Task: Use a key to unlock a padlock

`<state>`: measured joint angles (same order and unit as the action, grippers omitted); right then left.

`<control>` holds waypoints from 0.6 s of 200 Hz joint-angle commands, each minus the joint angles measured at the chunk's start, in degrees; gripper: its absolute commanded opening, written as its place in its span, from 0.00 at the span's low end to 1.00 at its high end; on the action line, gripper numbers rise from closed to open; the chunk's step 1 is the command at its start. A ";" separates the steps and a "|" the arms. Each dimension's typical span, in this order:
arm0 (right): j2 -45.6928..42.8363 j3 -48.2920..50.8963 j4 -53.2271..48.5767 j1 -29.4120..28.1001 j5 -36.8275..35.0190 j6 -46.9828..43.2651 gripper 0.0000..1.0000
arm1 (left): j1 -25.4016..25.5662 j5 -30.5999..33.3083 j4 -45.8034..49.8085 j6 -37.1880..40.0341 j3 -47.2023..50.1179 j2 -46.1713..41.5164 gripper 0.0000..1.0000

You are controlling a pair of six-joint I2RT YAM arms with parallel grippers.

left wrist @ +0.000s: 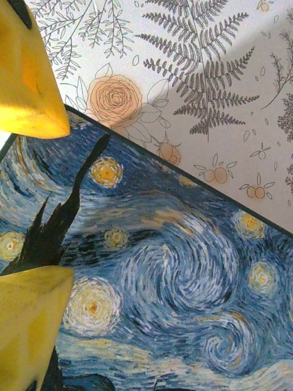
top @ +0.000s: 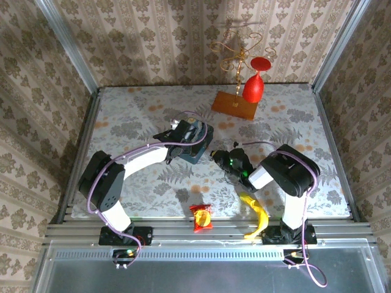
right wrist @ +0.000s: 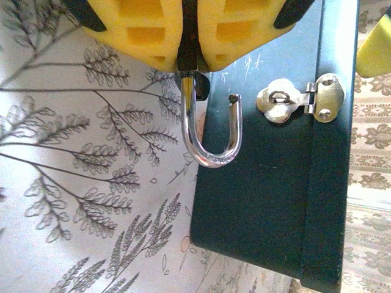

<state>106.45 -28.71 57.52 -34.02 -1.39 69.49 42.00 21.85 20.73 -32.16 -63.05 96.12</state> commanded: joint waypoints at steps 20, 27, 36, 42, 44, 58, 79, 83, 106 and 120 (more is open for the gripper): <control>-8.85 3.04 -9.58 0.18 -4.11 -1.78 0.00 | -2.38 -1.34 7.12 3.41 3.82 -1.53 0.63; -10.82 3.38 -12.18 0.18 -4.54 -2.18 0.00 | -2.83 -1.32 6.75 3.82 3.84 -2.03 0.64; -13.74 3.57 -16.54 0.18 -5.12 -3.04 0.00 | -3.29 -1.28 6.37 4.21 3.73 -2.58 0.66; -15.83 3.36 -20.04 0.18 -5.55 -3.78 0.00 | -3.62 -1.28 6.18 4.42 3.64 -3.04 0.67; -16.49 3.28 -21.14 0.18 -5.69 -4.05 0.00 | -3.71 -1.28 6.17 4.49 3.59 -3.22 0.68; -21.68 2.36 -30.34 0.16 -6.62 -6.52 0.00 | -4.28 -1.70 5.64 4.90 3.28 -4.12 0.70; -29.87 0.03 -43.51 0.35 -7.40 -11.49 0.00 | -4.88 -3.29 4.96 4.81 2.54 -5.47 0.75; -31.31 -0.60 -46.16 0.42 -7.46 -12.52 0.00 | -4.97 -3.61 4.96 4.62 2.41 -5.59 0.76; -37.91 -3.42 -59.26 1.51 -7.00 -17.75 0.00 | -5.51 -6.16 4.46 3.26 1.93 -6.45 0.84; -41.27 -4.60 -65.23 2.53 -5.65 -20.82 0.01 | -5.69 -7.60 3.82 2.57 2.05 -7.30 0.91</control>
<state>70.37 -30.28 9.98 -32.99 -5.89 56.64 36.71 17.61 23.73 -28.91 -60.86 91.72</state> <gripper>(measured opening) 0.080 0.867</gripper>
